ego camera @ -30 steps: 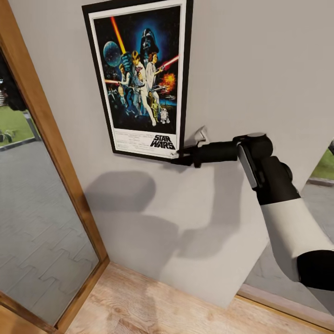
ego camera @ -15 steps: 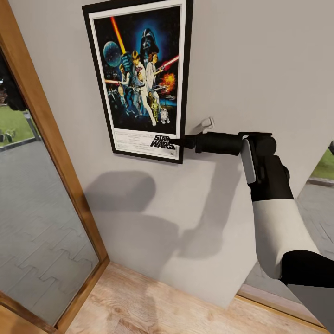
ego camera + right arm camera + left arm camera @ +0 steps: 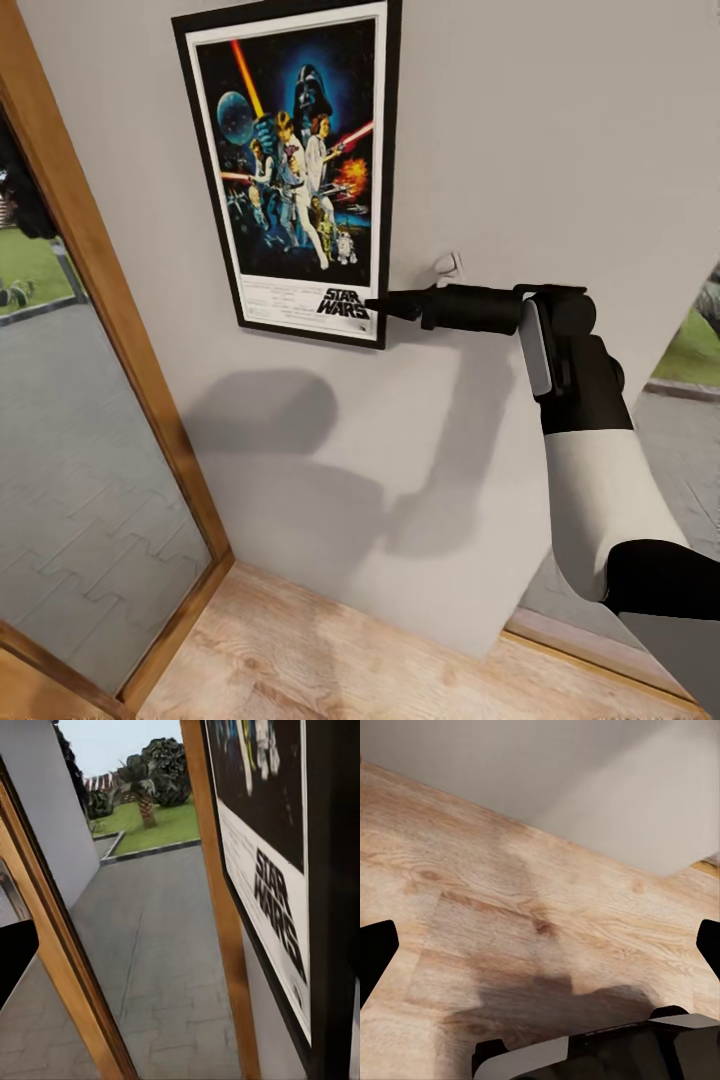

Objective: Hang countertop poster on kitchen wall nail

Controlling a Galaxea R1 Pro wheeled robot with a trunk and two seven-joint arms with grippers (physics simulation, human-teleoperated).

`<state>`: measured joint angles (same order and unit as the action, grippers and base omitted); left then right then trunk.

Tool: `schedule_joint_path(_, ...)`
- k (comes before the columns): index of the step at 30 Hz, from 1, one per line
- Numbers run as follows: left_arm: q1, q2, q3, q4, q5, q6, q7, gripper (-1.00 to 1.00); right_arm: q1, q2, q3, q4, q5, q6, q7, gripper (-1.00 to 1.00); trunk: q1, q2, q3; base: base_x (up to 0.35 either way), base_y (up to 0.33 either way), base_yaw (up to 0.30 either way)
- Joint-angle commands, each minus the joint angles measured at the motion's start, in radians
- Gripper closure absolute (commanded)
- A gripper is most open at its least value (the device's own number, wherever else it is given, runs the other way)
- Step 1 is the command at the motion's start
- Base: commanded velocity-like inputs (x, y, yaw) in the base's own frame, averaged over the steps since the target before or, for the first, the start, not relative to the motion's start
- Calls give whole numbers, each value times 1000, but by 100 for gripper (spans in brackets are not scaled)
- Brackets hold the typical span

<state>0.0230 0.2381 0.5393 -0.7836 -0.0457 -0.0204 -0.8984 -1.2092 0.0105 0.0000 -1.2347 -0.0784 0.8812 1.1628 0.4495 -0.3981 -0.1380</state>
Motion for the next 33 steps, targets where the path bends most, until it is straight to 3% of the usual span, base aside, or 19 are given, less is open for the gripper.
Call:
schedule_joint_path(1,0,0,2,-2,-5,-2,-4,-100,-1,0,0,0,-6,8,-2,-100,1,-2,-2,-29,-29,0)
schedule_joint_path(12,0,0,2,-1,-5,-2,-4,-100,-1,0,0,0,-6,8,-2,-100,1,-2,-2,-54,-8,0)
schedule_joint_path(28,0,0,2,0,-5,-3,-4,-100,0,0,-2,1,-18,7,-1,-100,1,-2,-2,-320,0,0)
schedule_joint_path(31,0,0,2,-1,-5,-3,-4,-100,21,0,-2,-2,-39,6,1,-100,1,-2,-2,-338,0,0)
schedule_joint_path(33,0,0,3,0,-5,-2,-6,-100,86,-1,-3,-40,-69,3,3,-100,1,-2,-2,-338,0,0)
